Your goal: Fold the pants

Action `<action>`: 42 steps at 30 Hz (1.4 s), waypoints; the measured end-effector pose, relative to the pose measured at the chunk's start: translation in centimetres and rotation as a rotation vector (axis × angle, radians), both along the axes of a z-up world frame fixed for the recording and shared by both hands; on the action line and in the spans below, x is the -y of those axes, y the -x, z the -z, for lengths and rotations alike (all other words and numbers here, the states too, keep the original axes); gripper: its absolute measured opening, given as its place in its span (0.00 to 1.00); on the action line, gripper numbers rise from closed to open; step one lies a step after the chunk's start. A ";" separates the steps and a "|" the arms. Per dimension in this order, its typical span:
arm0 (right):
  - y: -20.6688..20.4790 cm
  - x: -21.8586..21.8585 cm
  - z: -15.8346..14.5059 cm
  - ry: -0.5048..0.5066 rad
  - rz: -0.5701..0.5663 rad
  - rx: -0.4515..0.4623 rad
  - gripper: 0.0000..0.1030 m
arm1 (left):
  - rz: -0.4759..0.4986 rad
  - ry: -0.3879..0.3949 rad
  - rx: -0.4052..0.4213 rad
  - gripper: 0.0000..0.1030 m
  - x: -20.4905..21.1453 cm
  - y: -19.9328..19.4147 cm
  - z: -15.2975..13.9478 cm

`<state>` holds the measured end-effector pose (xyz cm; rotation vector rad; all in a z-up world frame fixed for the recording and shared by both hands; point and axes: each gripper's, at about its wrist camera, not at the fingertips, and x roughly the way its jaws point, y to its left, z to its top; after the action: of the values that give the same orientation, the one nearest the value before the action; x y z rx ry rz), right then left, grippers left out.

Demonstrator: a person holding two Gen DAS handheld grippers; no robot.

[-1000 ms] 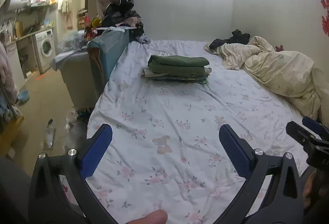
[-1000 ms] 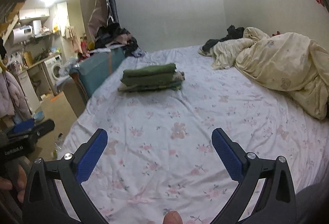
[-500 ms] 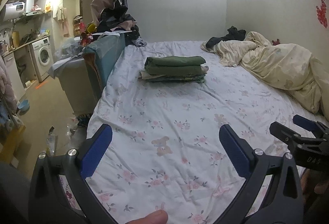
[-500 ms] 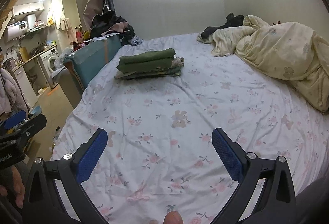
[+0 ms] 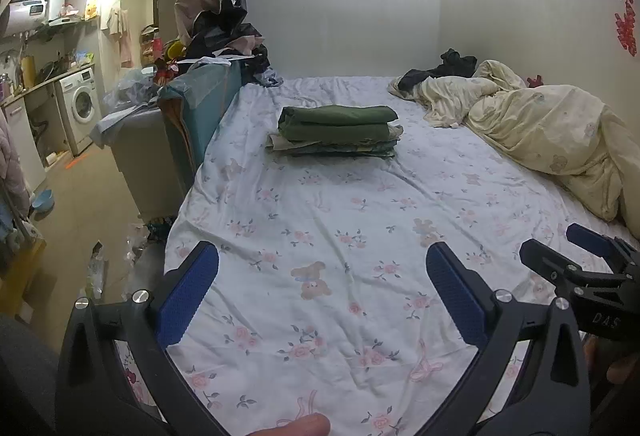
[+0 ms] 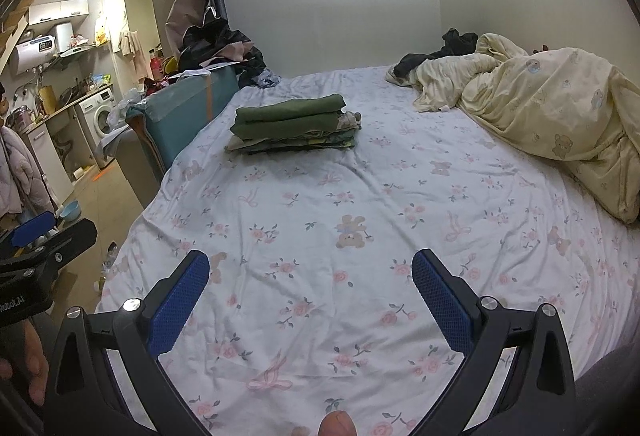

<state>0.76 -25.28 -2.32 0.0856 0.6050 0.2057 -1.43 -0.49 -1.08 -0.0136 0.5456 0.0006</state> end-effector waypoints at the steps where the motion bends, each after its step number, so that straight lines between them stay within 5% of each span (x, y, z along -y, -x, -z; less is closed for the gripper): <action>1: 0.0 0.0 0.0 0.000 0.000 0.001 1.00 | -0.001 -0.001 -0.001 0.99 0.0 0.0 0.0; 42: 0.3 -0.2 -0.1 0.000 0.001 0.003 1.00 | -0.011 0.003 0.000 0.99 -0.3 0.0 -0.2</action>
<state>0.50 -25.09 -2.23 0.0852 0.6024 0.2050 -1.43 -0.24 -0.91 -0.0193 0.5459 0.0104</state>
